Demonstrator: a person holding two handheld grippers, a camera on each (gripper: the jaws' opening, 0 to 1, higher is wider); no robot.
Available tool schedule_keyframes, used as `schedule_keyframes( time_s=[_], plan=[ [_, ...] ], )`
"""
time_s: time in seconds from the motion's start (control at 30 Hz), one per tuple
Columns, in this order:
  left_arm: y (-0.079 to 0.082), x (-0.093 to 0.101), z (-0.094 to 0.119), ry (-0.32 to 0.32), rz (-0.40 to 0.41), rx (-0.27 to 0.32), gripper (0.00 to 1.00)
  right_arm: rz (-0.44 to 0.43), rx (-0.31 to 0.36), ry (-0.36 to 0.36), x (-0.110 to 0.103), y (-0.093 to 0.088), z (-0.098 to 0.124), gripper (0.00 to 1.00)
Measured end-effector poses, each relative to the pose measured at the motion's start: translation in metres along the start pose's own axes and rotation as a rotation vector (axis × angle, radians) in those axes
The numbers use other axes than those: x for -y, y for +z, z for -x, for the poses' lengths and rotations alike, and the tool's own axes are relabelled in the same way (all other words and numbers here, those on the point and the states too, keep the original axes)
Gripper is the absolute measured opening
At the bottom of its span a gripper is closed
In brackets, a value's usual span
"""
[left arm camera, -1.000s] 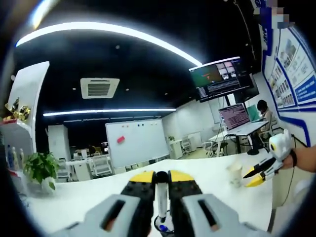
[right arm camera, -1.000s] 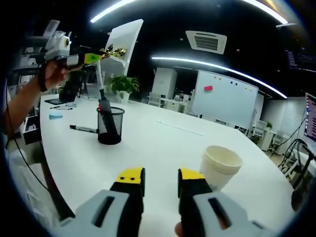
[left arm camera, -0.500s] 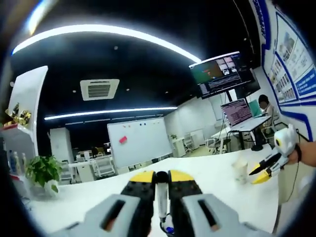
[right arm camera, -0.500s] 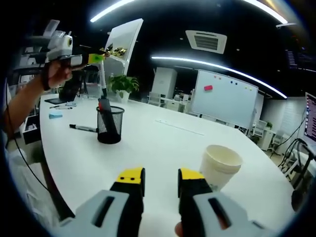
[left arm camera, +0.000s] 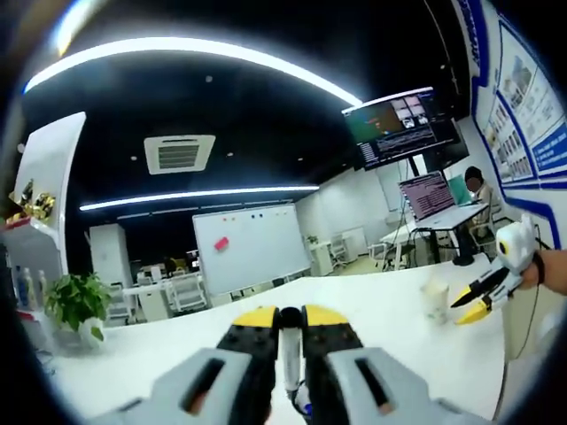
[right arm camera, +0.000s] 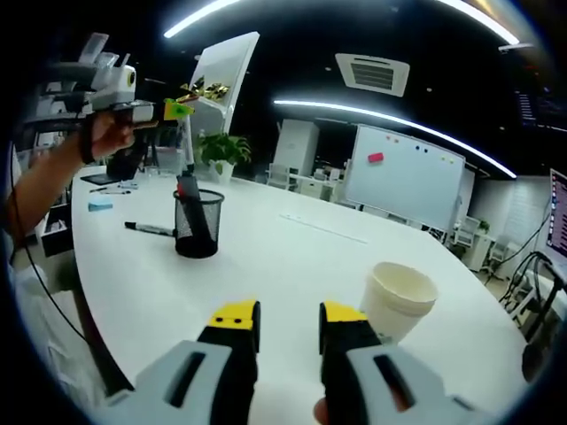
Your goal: Place the scattered laser pointers and whiteboard markers into the pen holder and stack the scattered paper cups together
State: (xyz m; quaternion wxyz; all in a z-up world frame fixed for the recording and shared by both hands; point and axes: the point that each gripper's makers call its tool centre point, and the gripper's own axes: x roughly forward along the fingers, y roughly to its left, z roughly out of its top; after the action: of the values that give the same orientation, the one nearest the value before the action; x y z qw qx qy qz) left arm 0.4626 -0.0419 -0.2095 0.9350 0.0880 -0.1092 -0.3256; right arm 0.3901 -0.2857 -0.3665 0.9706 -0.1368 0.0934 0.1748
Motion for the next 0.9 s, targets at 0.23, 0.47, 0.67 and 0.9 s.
schedule_keyframes(
  time_s=[0.23, 0.47, 0.67, 0.9],
  plan=[
    [-0.004, 0.0, 0.0, -0.007, 0.02, -0.009, 0.11, -0.006, -0.005, -0.006, 0.003, -0.003, -0.001, 0.27],
    [-0.007, 0.002, 0.001, -0.008, 0.027, -0.014, 0.11, -0.005, -0.003, 0.002, -0.001, -0.003, -0.001, 0.27],
    [-0.008, 0.004, -0.002, -0.015, 0.039, -0.013, 0.11, -0.012, -0.007, -0.005, 0.002, -0.007, 0.001, 0.27],
    [-0.017, 0.01, -0.005, -0.028, 0.052, -0.03, 0.11, -0.016, -0.01, -0.006, 0.001, -0.009, 0.002, 0.27]
  ],
)
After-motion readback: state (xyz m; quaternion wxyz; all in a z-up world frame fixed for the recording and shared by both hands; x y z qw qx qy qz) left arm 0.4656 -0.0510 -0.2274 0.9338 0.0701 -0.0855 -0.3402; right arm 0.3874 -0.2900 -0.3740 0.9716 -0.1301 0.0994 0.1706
